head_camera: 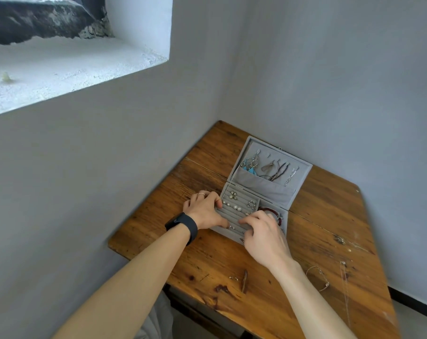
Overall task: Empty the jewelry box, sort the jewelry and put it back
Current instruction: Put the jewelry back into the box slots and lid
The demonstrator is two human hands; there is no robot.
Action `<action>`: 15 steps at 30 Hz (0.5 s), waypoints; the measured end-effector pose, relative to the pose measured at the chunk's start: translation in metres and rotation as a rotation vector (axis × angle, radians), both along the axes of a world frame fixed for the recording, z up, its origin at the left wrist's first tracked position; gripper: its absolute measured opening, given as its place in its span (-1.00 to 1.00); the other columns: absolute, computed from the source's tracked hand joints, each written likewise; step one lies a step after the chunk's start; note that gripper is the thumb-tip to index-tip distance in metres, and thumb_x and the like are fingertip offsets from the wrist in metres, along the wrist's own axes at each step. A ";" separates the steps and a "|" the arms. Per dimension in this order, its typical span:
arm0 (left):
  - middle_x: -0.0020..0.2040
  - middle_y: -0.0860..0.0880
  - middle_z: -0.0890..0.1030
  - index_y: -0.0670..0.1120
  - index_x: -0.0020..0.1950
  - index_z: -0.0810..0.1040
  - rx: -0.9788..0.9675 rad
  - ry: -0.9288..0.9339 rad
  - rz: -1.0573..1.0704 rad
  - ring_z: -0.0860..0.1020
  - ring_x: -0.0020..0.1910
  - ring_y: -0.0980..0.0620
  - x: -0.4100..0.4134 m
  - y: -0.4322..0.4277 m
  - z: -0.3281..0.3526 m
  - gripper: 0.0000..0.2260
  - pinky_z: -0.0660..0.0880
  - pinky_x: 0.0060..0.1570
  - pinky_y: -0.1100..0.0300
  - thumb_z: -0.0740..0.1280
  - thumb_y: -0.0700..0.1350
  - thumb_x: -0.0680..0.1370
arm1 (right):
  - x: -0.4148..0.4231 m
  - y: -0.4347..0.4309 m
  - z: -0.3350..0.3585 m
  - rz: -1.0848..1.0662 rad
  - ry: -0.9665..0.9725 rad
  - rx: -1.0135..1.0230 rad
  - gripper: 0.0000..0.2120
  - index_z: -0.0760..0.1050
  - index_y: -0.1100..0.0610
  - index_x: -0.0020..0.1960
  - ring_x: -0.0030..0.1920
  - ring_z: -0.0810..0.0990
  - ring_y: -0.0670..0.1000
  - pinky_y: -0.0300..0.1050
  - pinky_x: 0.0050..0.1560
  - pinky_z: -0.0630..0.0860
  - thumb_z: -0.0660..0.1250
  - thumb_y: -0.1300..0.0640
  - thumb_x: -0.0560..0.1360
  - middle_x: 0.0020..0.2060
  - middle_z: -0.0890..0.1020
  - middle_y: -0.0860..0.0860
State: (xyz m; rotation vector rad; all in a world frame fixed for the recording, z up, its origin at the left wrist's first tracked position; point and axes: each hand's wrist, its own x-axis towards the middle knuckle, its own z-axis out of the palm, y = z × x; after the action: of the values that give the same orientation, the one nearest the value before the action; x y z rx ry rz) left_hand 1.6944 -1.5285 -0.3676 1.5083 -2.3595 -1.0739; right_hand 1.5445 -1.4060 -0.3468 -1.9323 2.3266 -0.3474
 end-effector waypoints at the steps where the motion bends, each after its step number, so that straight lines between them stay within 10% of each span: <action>1: 0.35 0.02 0.32 0.16 0.07 0.40 0.003 0.001 0.001 0.24 0.39 -0.09 0.000 0.000 0.000 -0.54 0.17 0.33 -0.02 0.53 0.18 0.30 | 0.002 0.005 -0.002 0.007 0.018 -0.021 -0.62 0.60 -0.04 0.26 0.20 0.41 -0.03 -0.07 0.14 0.49 0.25 0.24 0.53 0.17 0.53 -0.10; 15: 0.40 0.04 0.32 0.21 -0.05 0.36 0.011 0.019 -0.017 0.24 0.42 -0.06 0.003 0.002 0.003 -0.57 0.20 0.31 0.00 0.53 0.19 0.25 | 0.013 0.021 -0.018 0.086 0.135 -0.061 -0.59 0.53 -0.05 0.36 0.25 0.38 0.03 0.02 0.20 0.48 0.26 0.19 0.55 0.22 0.51 -0.06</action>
State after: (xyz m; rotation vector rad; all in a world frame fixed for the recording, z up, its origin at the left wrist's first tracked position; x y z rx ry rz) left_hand 1.6979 -1.5270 -0.3649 1.4780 -2.3614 -1.1018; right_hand 1.5578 -1.3851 -0.3644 -2.1400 2.3285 -0.2920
